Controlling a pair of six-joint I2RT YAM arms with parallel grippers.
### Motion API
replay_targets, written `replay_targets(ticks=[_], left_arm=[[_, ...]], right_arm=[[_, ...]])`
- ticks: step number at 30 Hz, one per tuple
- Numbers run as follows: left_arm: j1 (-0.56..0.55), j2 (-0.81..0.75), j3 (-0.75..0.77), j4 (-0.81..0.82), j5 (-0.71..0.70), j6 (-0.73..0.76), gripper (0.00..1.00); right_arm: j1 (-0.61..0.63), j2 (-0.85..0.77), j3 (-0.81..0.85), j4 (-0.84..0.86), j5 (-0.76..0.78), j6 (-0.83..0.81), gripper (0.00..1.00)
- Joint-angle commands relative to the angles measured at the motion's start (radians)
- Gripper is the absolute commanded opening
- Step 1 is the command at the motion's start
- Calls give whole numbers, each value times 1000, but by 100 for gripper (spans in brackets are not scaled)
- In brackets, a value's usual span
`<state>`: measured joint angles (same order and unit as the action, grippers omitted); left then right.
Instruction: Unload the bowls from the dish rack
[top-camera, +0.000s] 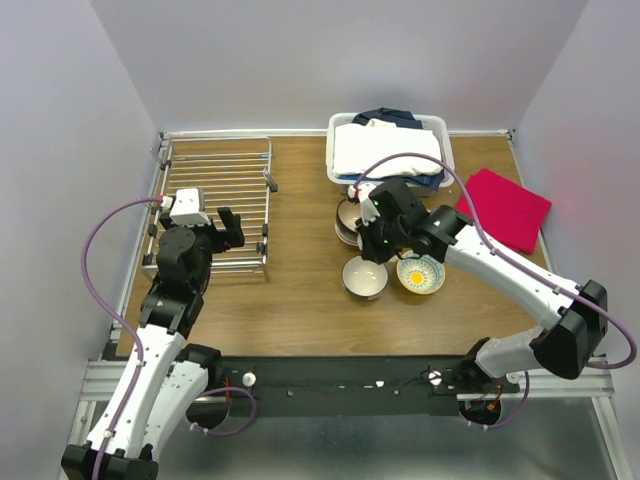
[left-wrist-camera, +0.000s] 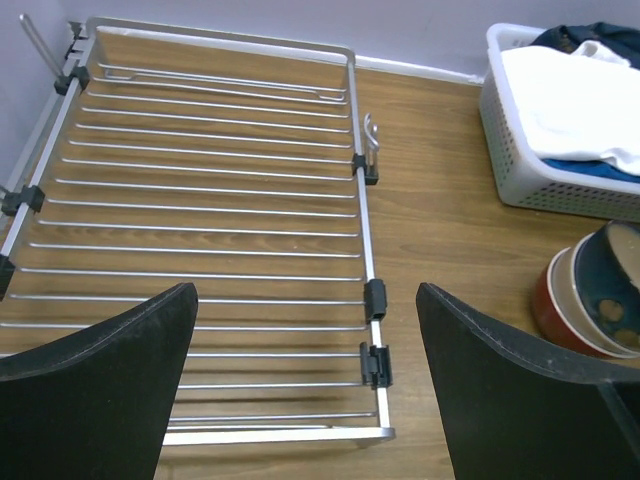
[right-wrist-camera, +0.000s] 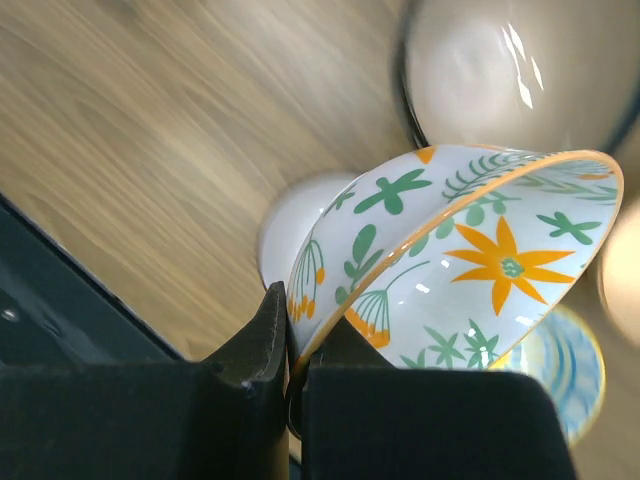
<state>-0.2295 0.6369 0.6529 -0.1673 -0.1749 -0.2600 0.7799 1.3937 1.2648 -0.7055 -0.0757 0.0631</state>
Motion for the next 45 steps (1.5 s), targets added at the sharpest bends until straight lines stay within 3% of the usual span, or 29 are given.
replay_targets(ticks=[1, 24, 30, 39, 43, 45], left_arm=[[-2, -39, -47, 90, -75, 31, 99], [-2, 18, 22, 127, -34, 180, 99], [-2, 30, 25, 133, -21, 194, 99], [-2, 46, 40, 134, -20, 212, 99], [-4, 44, 48, 117, -25, 211, 99], [-2, 44, 56, 106, -31, 209, 99]], right_arm=[[2, -25, -16, -273, 258, 69, 1], [-87, 203, -51, -367, 332, 331, 1], [-87, 238, -102, -381, 378, 376, 5], [-88, 286, -107, -361, 412, 388, 38], [-88, 257, -76, -327, 399, 394, 61], [-88, 243, -59, -315, 376, 392, 65]])
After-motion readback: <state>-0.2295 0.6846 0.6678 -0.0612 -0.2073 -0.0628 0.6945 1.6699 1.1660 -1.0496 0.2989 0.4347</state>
